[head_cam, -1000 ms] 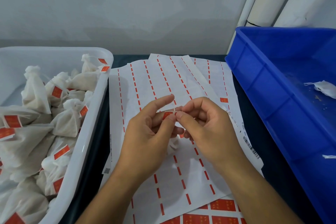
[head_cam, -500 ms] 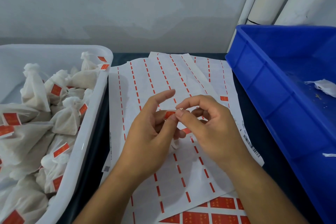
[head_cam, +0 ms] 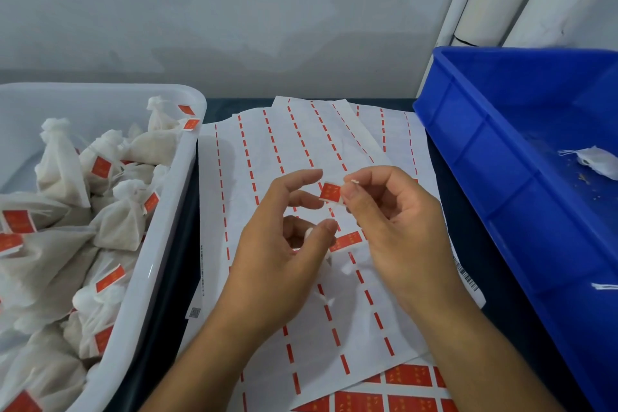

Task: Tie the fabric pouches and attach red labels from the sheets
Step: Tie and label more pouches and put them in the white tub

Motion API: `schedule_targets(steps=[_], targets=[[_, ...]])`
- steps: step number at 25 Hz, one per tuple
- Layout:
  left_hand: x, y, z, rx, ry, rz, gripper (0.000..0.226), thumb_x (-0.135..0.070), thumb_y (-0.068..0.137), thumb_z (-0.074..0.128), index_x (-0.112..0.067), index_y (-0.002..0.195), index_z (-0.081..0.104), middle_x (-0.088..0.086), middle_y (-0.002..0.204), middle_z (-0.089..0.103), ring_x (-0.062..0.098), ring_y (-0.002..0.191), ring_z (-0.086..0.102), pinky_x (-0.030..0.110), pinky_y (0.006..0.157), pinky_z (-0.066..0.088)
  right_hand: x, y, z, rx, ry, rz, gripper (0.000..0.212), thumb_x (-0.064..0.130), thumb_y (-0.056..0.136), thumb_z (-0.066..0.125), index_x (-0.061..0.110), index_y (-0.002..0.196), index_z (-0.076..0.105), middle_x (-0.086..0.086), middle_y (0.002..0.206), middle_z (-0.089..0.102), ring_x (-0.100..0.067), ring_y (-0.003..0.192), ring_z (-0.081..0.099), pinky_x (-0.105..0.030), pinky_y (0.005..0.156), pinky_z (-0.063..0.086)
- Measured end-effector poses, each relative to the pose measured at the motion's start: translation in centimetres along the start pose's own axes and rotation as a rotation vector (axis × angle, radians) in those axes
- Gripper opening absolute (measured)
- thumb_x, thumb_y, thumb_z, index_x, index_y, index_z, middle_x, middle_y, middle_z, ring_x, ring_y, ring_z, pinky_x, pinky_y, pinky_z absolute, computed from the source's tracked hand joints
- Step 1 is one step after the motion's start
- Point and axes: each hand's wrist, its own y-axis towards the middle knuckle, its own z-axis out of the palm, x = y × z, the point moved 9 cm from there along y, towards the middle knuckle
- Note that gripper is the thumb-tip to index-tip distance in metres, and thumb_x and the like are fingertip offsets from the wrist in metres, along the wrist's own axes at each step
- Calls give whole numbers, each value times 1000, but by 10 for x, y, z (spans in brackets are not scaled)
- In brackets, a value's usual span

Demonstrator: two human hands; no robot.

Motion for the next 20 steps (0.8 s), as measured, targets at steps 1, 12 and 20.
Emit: schedule_targets(steps=[1,12,20], targets=[[-1,-1,-2,-45,5,18,47,-26,93,73,-55,122,50,-26,110,60,15,84,73,21,71,60,-1,-1,-1,-24,22,15,9,43,94,67,38,101,69,22,96,72,2,96,69,-9,75,55],[-16,-7,-13,-257,108,130,16,-39,91,68,-48,103,71,-19,98,64,14,81,71,22,68,58,-3,-12,6,-127,209,65,24,43,86,72,38,108,64,17,90,76,-4,91,74,-15,71,59],[-11,-5,-18,-290,124,59,2,-48,88,66,-50,88,67,-22,89,66,10,85,67,23,67,59,-2,-12,11,-65,140,22,26,38,88,75,37,111,63,21,95,74,0,94,72,-10,73,55]])
